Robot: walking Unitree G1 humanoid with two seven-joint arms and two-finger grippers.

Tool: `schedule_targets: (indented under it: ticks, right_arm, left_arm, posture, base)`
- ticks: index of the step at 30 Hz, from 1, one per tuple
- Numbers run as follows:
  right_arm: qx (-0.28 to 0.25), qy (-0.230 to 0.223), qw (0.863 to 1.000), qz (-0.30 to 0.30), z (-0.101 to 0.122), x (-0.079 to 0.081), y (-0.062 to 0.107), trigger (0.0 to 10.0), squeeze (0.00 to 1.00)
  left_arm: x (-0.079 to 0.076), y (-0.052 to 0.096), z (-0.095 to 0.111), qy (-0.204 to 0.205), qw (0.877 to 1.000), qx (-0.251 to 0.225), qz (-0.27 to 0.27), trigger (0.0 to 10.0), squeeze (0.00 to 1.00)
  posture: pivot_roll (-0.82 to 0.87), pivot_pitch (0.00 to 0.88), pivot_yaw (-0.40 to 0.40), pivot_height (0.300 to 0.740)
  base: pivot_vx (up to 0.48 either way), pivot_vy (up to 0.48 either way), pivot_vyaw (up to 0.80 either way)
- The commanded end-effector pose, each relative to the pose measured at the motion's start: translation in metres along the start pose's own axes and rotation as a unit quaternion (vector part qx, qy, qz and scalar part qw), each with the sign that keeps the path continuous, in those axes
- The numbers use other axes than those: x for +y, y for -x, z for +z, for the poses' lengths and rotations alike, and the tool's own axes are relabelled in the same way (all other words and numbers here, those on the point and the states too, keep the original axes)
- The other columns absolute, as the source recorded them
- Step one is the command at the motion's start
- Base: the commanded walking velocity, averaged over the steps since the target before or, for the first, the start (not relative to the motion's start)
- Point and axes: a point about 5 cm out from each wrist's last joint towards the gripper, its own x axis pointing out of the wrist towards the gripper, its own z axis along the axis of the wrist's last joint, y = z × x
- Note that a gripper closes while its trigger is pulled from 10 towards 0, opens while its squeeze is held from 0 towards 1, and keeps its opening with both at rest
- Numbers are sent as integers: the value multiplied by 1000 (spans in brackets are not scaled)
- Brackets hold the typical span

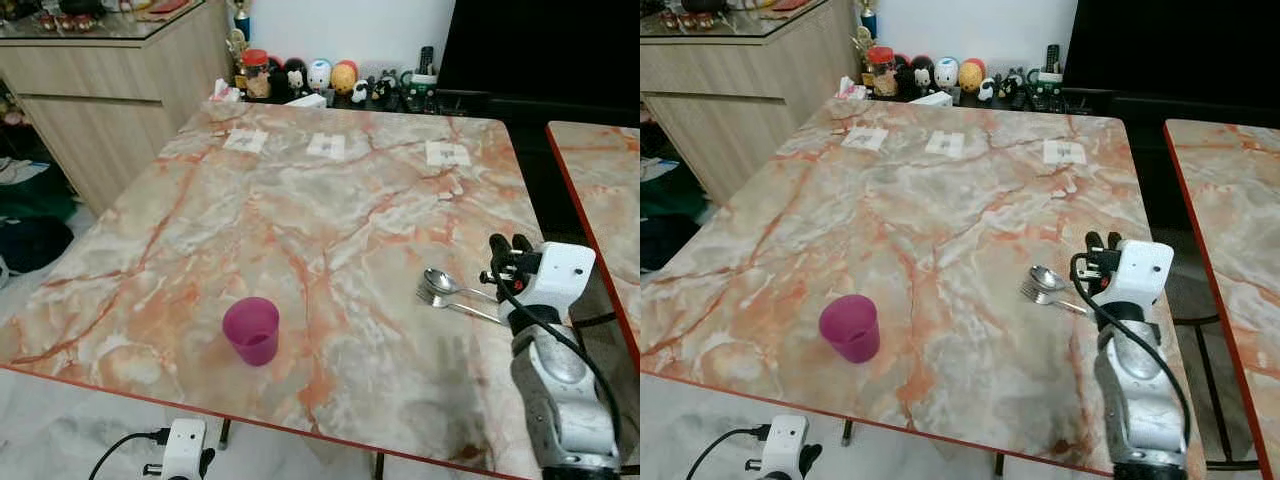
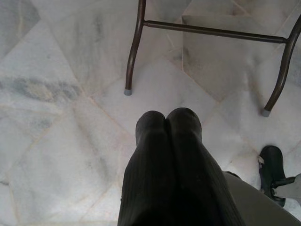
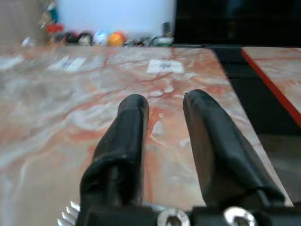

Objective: Setting the table

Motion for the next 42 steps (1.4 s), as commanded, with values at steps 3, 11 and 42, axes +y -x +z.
schedule_targets:
  ticks: [3,11,42]
  right_arm:
    - [24,38,995,86,-2,-1,-7,10000,1000]
    - [60,60,979,187,-5,-18,-12,10000,1000]
    - [170,91,926,323,-20,-60,-23,10000,0]
  left_arm:
    - [4,2,-5,0,1000,11,3,10000,0]
    - [6,2,-3,-1,1000,8,4,10000,0]
    - [9,1,-1,0,1000,7,0,10000,0]
  posture:
    - [-20,46,19,740]
    - [-10,50,22,740]
    - [4,79,40,740]
  base:
    - [0,0,0]
    - [0,0,0]
    - [0,0,0]
